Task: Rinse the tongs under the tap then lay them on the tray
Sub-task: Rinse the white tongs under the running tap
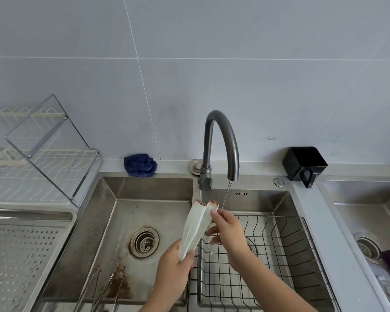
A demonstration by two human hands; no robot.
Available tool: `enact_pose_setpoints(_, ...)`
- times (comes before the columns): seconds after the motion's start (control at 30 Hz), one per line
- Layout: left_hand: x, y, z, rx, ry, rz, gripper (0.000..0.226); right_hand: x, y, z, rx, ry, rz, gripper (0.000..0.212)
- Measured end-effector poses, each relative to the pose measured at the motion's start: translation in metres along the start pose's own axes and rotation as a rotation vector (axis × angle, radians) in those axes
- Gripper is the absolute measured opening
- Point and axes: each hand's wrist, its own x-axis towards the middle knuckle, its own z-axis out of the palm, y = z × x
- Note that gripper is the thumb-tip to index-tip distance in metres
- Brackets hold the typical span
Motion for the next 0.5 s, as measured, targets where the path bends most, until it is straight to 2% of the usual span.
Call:
enact_pose_setpoints(0.2, -0.001, 0.004, -0.006, 0.18, 0.013, 0.124, 0.027, 0.016, -0.012, 0.006, -0.059, 0.106, -0.086, 0.029)
enact_pose_setpoints(0.3, 0.0, 0.008, -0.008, 0.235, 0.012, 0.14, 0.035, 0.021, -0.005, 0.008, -0.112, 0.112, -0.066, 0.023)
enact_pose_setpoints(0.4, 0.0, 0.008, -0.011, 0.272, 0.019, 0.124, 0.028, 0.024, 0.0, 0.005, -0.098, 0.083, -0.03, 0.016)
enact_pose_setpoints(0.5, 0.0, 0.01, -0.008, 0.299, -0.005, 0.115, 0.028, 0.027, 0.003, 0.001, -0.11, 0.133, -0.061, 0.013)
